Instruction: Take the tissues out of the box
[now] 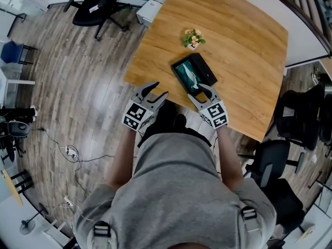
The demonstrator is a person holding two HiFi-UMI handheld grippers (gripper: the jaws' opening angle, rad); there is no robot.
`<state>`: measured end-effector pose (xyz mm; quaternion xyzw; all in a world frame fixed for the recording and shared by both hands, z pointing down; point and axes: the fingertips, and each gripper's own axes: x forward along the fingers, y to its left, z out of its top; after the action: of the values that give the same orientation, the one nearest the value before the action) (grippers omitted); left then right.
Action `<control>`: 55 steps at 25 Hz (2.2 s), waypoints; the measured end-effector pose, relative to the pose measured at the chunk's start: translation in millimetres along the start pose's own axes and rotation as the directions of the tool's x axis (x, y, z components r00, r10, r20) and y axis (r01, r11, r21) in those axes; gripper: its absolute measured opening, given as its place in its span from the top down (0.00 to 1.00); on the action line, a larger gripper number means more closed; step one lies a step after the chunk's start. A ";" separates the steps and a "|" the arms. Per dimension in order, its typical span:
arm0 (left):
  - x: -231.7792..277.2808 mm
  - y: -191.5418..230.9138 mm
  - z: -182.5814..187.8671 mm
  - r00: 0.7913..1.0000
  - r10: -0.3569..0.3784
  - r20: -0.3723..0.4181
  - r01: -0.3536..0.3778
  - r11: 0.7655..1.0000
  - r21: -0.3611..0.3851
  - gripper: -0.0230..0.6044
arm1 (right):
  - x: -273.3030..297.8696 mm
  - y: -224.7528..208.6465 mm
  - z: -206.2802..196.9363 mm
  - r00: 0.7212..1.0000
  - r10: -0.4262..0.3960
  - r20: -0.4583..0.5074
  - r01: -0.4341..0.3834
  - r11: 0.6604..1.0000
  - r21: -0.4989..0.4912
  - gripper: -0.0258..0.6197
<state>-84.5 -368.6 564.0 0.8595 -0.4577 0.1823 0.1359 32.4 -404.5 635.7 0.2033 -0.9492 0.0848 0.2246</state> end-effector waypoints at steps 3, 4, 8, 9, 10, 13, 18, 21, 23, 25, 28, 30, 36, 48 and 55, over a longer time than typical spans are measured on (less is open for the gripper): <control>9.8 11.1 -0.8 1.000 -0.015 -0.009 0.015 1.000 -0.007 0.62 | 10.1 -6.1 0.0 1.000 0.003 -0.020 -0.003 1.000 -0.003 0.61; 13.7 14.6 -0.1 1.000 -0.020 -0.007 0.020 1.000 -0.008 0.62 | 13.0 -8.2 -0.4 1.000 0.005 -0.027 -0.005 1.000 -0.005 0.61; 30.2 26.1 1.6 0.999 -0.040 -0.019 0.040 0.999 -0.003 0.62 | 23.3 -19.7 -5.6 0.998 0.011 -0.062 -0.010 1.000 0.008 0.61; 34.5 29.1 0.3 0.999 -0.042 -0.022 0.042 0.999 0.002 0.62 | 26.3 -22.9 -8.3 0.998 0.012 -0.069 -0.011 1.000 0.015 0.61; 38.9 31.7 -1.1 0.999 -0.045 -0.024 0.045 0.999 0.004 0.62 | 29.4 -26.0 -11.4 0.997 0.014 -0.076 -0.012 1.000 0.021 0.61; 48.2 38.2 -5.7 0.998 -0.060 -0.035 0.059 0.998 -0.008 0.62 | 39.7 -32.1 -18.4 0.995 0.021 -0.095 -0.018 0.999 0.038 0.61; 62.1 49.7 -11.7 0.995 -0.076 -0.064 0.075 0.997 -0.026 0.62 | 59.6 -37.5 -32.8 0.988 0.058 -0.142 -0.050 0.997 0.064 0.62; 69.0 56.6 -15.1 0.994 -0.079 -0.070 0.077 0.996 -0.033 0.62 | 70.5 -41.0 -44.4 0.982 0.066 -0.178 -0.055 0.996 0.068 0.62; 71.2 61.2 -19.4 0.994 -0.079 -0.079 0.076 0.996 -0.039 0.62 | 76.2 -42.8 -48.9 0.979 0.067 -0.190 -0.054 0.996 0.073 0.63; 72.6 65.3 -23.6 0.993 -0.080 -0.088 0.076 0.996 -0.048 0.62 | 80.2 -46.0 -51.8 0.977 0.063 -0.203 -0.047 0.996 0.082 0.64; 72.7 69.8 -27.9 0.991 -0.081 -0.102 0.075 0.995 -0.064 0.62 | 82.7 -50.8 -53.7 0.971 0.056 -0.232 -0.034 0.995 0.095 0.70; 73.0 73.0 -30.7 0.992 -0.077 -0.098 0.071 0.995 -0.064 0.62 | 84.4 -51.8 -54.7 0.967 0.063 -0.248 -0.039 0.994 0.101 0.71; 74.0 82.3 -35.6 0.991 -0.087 -0.106 0.078 0.993 -0.087 0.62 | 101.3 -49.0 -55.7 0.948 0.078 -0.309 -0.054 0.995 0.087 0.69; 81.5 106.6 -36.6 0.991 -0.096 -0.096 0.087 0.992 -0.087 0.62 | 125.8 -50.5 -71.3 0.899 0.094 -0.428 -0.054 0.993 0.106 0.80; 84.3 110.8 -34.6 0.989 -0.102 -0.103 0.094 0.993 -0.075 0.62 | 125.3 -50.0 -75.3 0.890 0.101 -0.445 -0.050 0.991 0.125 0.91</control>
<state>-140.3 -477.2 639.3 0.8647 -0.4131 0.2050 0.1989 -19.1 -474.2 763.6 0.1531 -0.8724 0.1905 0.4232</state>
